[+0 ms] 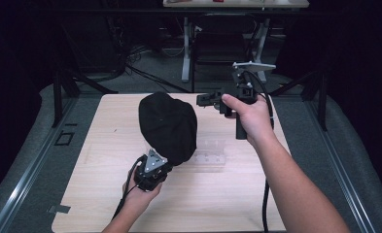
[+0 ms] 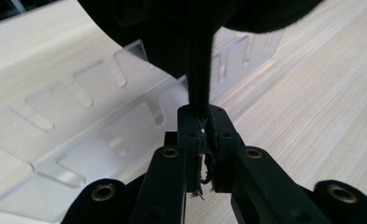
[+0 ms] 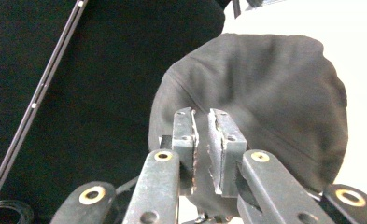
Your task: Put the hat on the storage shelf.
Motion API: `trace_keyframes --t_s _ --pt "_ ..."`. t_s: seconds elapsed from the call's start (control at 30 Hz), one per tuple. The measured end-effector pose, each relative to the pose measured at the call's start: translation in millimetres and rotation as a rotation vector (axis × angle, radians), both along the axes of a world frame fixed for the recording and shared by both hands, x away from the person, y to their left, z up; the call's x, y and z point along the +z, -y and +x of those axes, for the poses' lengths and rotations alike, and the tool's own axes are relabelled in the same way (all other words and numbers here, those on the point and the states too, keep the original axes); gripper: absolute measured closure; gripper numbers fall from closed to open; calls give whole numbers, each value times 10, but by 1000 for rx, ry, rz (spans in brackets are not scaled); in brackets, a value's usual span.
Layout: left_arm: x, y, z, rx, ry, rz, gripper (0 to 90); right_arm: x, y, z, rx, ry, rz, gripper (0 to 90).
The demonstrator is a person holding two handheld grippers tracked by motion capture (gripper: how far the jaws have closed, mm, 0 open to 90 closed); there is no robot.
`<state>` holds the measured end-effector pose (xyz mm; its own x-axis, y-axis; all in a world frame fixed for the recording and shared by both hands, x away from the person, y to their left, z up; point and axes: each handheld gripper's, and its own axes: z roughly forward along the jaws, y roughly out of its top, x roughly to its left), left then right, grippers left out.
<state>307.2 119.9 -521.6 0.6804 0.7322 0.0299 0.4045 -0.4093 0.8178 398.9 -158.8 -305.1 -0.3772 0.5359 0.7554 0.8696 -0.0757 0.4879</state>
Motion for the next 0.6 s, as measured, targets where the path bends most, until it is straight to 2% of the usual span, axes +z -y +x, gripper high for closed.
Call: trace_keyframes --t_s 0.17,0.37,0.6 --pt "-93 -28 -8 21 -9 -19 855 -20 103 -18 -13 2 1 812" --pt "-132 -32 -24 12 -8 1 854 -17 156 -57 -23 12 -8 810" --pt "-194 -83 -42 32 -16 -41 844 -13 182 -110 -37 33 -40 797"
